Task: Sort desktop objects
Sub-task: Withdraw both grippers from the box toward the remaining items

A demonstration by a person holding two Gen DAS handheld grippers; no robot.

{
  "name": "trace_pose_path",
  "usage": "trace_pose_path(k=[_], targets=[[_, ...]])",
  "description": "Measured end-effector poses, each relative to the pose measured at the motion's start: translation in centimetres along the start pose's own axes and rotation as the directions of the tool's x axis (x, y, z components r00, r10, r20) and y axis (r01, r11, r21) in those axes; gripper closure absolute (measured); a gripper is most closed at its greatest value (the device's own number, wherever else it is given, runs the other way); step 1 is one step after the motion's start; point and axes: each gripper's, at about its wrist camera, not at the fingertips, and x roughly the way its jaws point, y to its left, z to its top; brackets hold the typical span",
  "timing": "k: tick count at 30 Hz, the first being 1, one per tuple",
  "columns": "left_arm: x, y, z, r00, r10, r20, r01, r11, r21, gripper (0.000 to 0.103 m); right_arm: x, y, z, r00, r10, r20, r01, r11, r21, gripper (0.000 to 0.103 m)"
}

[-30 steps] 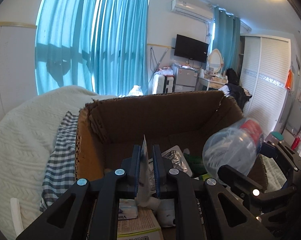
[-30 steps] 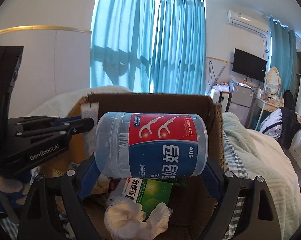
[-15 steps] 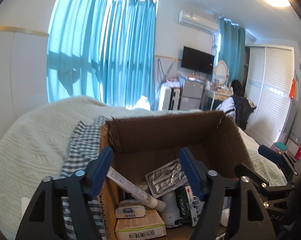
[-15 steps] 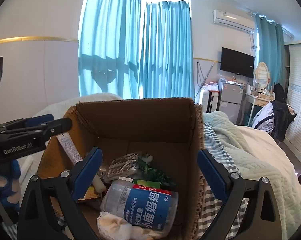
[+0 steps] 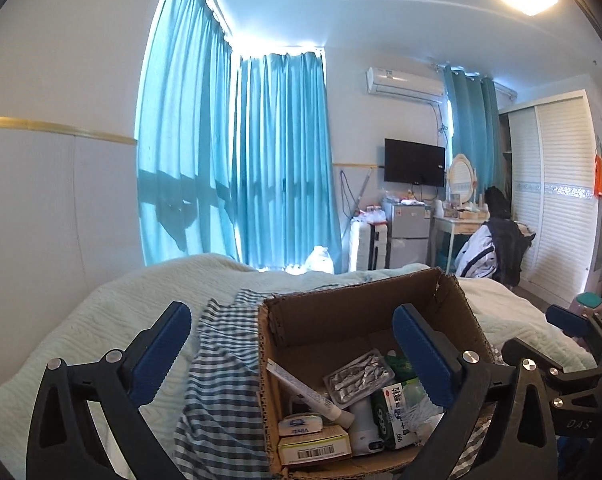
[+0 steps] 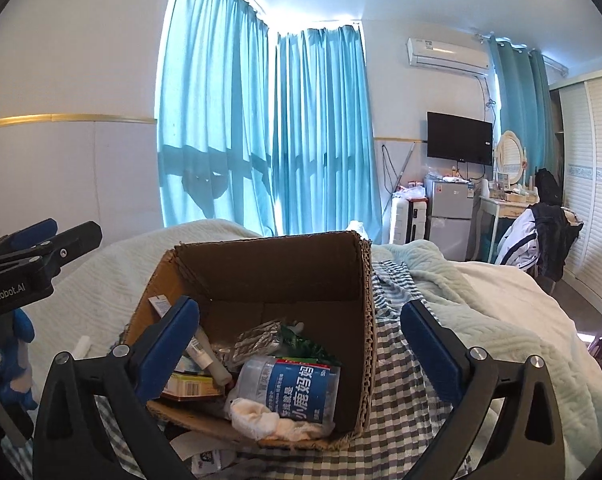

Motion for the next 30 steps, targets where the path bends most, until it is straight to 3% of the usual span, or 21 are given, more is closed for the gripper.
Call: trace_pose_path(k=[3, 8, 12, 23, 30], targets=[[-1.0, -0.1, 0.0, 0.999, 0.032, 0.011, -0.032, 0.999, 0.031, 0.0, -1.2, 0.3, -0.3, 1.0, 0.0, -0.001, 0.0, 1.0, -0.007, 0.001], [-2.6, 0.6, -0.8, 1.0, 0.02, 0.013, -0.02, 0.999, 0.035, 0.0, -3.1, 1.1, -0.4, 1.0, -0.017, 0.009, 0.018, 0.999, -0.043, 0.001], [-3.5, 0.5, -2.2, 0.998, 0.069, -0.003, -0.069, 0.994, 0.084, 0.0, -4.4, 2.0, -0.5, 1.0, -0.014, 0.026, 0.016, 0.998, -0.067, 0.001], [-5.3, 1.5, -4.6, 0.997, 0.032, -0.065, -0.031, 0.999, 0.018, 0.0, -8.0, 2.9, -3.1, 1.0, -0.008, -0.011, 0.007, 0.999, -0.053, 0.001], [-7.6, 1.4, -6.7, 0.994, 0.023, -0.103, -0.02, 0.999, 0.028, 0.0, -9.8, 3.7, -4.8, 0.999, 0.01, -0.034, -0.012, 0.999, -0.041, 0.001]])
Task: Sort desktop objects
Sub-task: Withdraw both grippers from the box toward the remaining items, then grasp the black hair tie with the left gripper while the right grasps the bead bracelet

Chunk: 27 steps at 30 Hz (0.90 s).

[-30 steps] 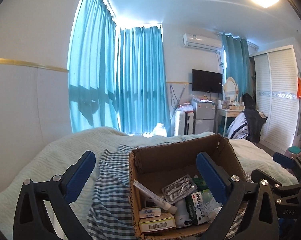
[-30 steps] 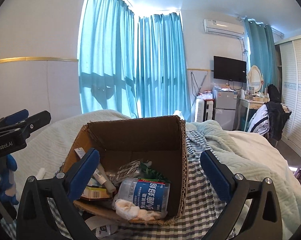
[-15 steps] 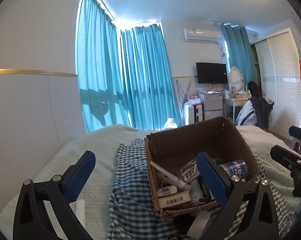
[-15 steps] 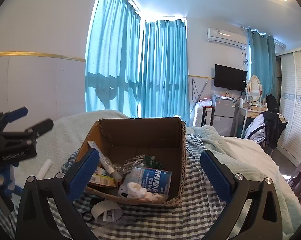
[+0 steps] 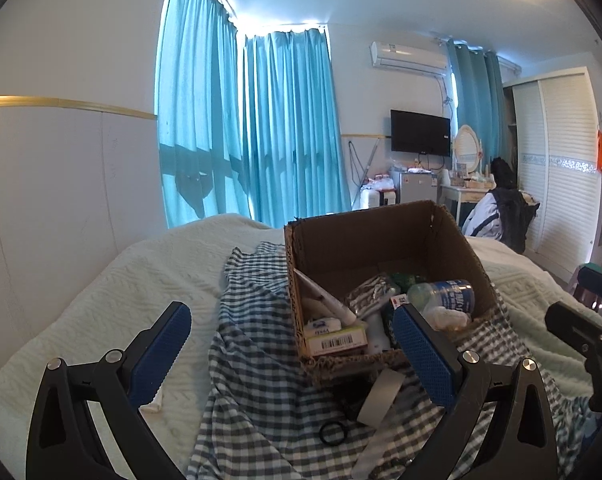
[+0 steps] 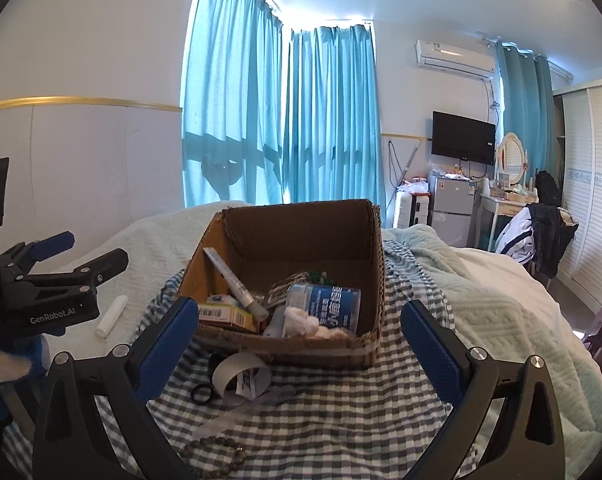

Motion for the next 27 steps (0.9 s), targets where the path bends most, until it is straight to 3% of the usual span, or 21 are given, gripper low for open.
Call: trace_pose_path(k=[6, 11, 15, 19, 24, 27], targets=[[-0.7, -0.7, -1.8, 0.999, -0.024, -0.021, 0.025, 0.999, 0.031, 0.0, -1.3, -0.4, -2.4, 0.998, 0.017, -0.055, -0.015, 0.999, 0.051, 0.001], [0.7, -0.7, -3.4, 0.989, -0.111, -0.102, 0.108, 0.994, -0.032, 0.0, -1.1, -0.1, -3.5, 0.994, 0.054, -0.09, -0.048, 0.996, 0.069, 0.001], [2.5, -1.9, -4.9, 0.984, -0.067, -0.163, 0.076, 0.996, 0.051, 0.0, -0.2, 0.2, -4.2, 0.99, 0.089, -0.113, -0.08, 0.993, 0.083, 0.001], [4.5, -2.8, -6.4, 0.97, -0.071, -0.231, 0.091, 0.993, 0.08, 0.0, 1.6, 0.7, -5.3, 0.978, 0.106, -0.182, -0.094, 0.993, 0.074, 0.001], [7.4, -2.9, -7.9, 0.933, -0.097, -0.346, 0.128, 0.989, 0.069, 0.001, 4.7, 1.4, -7.2, 0.947, 0.125, -0.297, -0.111, 0.992, 0.062, 0.005], [9.1, -2.6, -9.0, 0.898, -0.101, -0.429, 0.135, 0.99, 0.05, 0.008, 6.1, 2.1, -8.3, 0.923, 0.141, -0.357, -0.132, 0.99, 0.049, 0.013]])
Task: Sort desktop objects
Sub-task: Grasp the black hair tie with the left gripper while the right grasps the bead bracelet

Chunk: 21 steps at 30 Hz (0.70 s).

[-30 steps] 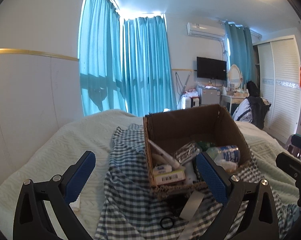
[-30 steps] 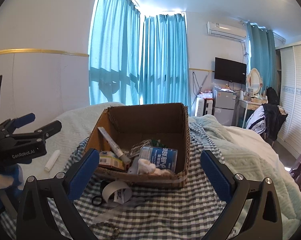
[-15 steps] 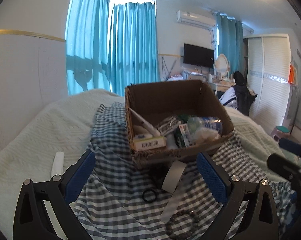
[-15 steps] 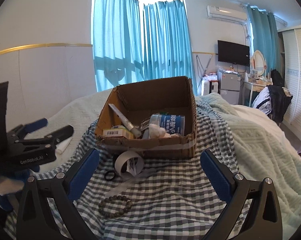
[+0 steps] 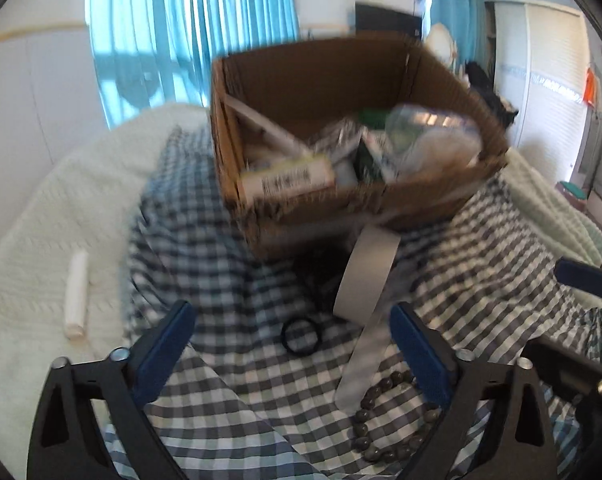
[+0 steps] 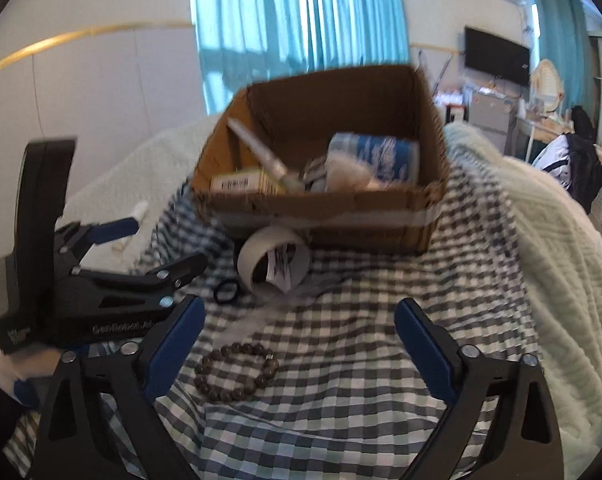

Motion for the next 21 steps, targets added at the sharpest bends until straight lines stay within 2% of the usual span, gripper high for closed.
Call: trace_pose_path(k=[2, 5, 8, 11, 16, 18, 20, 21], targets=[[1.5, 0.5, -0.3, 0.998, -0.006, -0.067, 0.004, 1.0, -0.026, 0.012, 1.4, 0.3, -0.4, 0.999, 0.013, -0.048, -0.014, 1.0, -0.016, 0.017], [3.2, 1.1, -0.5, 0.992, -0.031, -0.126, 0.024, 0.998, -0.055, 0.014, 3.0, 0.7, -1.2, 0.994, 0.023, -0.11, -0.026, 0.999, -0.032, 0.02], [4.6, 1.0, -0.9, 0.983, -0.048, -0.179, 0.039, 0.998, -0.052, 0.022, 4.8, 0.9, -1.8, 0.983, 0.017, -0.181, -0.025, 0.999, -0.043, 0.031], [5.7, 0.5, -1.1, 0.976, -0.052, -0.212, 0.048, 0.999, -0.027, 0.024, 6.6, 0.8, -2.4, 0.967, 0.038, -0.251, -0.047, 0.998, -0.03, 0.04], [7.8, 0.0, -1.4, 0.963, -0.052, -0.263, 0.051, 0.999, -0.011, 0.024, 9.3, 0.2, -3.5, 0.931, 0.078, -0.357, -0.081, 0.997, 0.005, 0.041], [8.8, 0.3, -1.8, 0.952, -0.059, -0.299, 0.053, 0.998, -0.028, 0.03, 9.9, 0.2, -3.7, 0.922, 0.073, -0.381, -0.078, 0.997, 0.003, 0.044], [9.3, 0.6, -2.1, 0.945, -0.069, -0.32, 0.058, 0.997, -0.045, 0.045, 10.3, 0.3, -3.8, 0.916, 0.075, -0.394, -0.082, 0.997, -0.002, 0.044], [9.4, 0.6, -2.1, 0.945, -0.076, -0.319, 0.063, 0.997, -0.049, 0.049, 10.5, 0.4, -3.9, 0.913, 0.07, -0.402, -0.081, 0.997, -0.009, 0.044]])
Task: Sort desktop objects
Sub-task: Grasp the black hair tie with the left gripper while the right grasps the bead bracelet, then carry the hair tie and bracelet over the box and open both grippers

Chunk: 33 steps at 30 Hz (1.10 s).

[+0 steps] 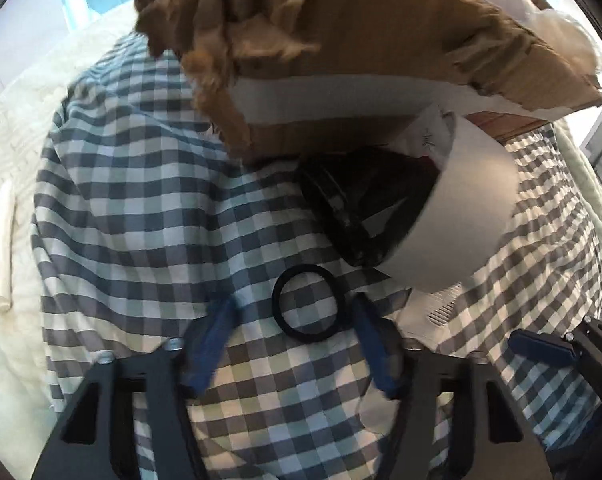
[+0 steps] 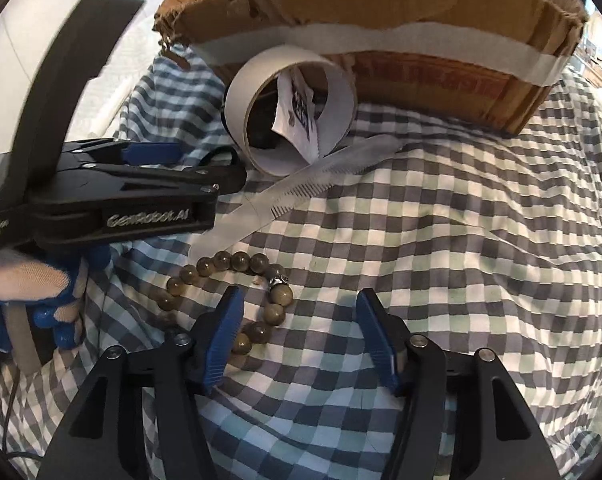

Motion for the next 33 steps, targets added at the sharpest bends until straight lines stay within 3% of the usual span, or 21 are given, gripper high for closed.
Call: trace_pose_path(k=[2, 5, 7, 8, 11, 19, 23, 24, 28, 33], targets=[[-0.1, -0.2, -0.1, 1.0, -0.021, 0.006, 0.021, 1.0, 0.008, 0.072, 0.3, 0.3, -0.1, 1.0, -0.005, -0.013, 0.005, 1.0, -0.014, 0.048], [-0.5, -0.4, -0.4, 0.999, -0.035, 0.018, 0.034, 0.999, 0.017, 0.092, 0.6, 0.6, -0.3, 1.0, -0.017, -0.025, 0.017, 1.0, -0.027, 0.067], [-1.0, -0.4, -0.7, 0.998, -0.045, 0.032, 0.045, 0.999, 0.013, 0.097, 0.5, 0.5, -0.4, 1.0, -0.016, -0.027, 0.015, 1.0, -0.026, 0.081], [-1.2, -0.4, -0.8, 0.998, -0.052, 0.038, 0.052, 0.999, 0.014, 0.097, 0.4, 0.5, -0.5, 1.0, -0.015, -0.023, 0.014, 1.0, -0.022, 0.088], [-2.4, -0.8, -1.3, 0.996, -0.048, 0.074, 0.046, 0.999, 0.027, 0.097, -0.3, 0.4, -0.7, 1.0, -0.02, 0.005, 0.02, 1.0, -0.015, 0.092], [-5.8, -1.2, -2.2, 0.986, -0.054, 0.158, 0.045, 0.997, 0.058, 0.097, -3.5, -0.5, -1.1, 0.995, -0.006, 0.098, 0.004, 1.0, 0.018, 0.092], [-7.8, -1.5, -3.3, 0.98, -0.025, 0.196, 0.011, 0.997, 0.073, 0.097, -5.3, -0.4, -1.4, 0.989, 0.0, 0.146, 0.0, 1.0, 0.001, 0.092], [-7.9, -0.9, -1.8, 0.979, -0.019, 0.203, 0.003, 0.997, 0.077, 0.097, -5.7, -0.4, -2.0, 0.988, 0.0, 0.157, 0.001, 1.0, -0.002, 0.092], [-10.0, -1.0, -2.1, 0.969, -0.009, 0.247, -0.015, 0.996, 0.093, 0.097, -7.9, 0.0, -2.4, 0.971, -0.029, 0.236, 0.03, 1.0, -0.001, 0.092], [-11.7, -2.2, -2.1, 0.94, 0.043, 0.339, -0.073, 0.994, 0.077, 0.097, -10.3, 1.7, -2.0, 0.933, -0.075, 0.352, 0.072, 0.997, 0.021, 0.092]])
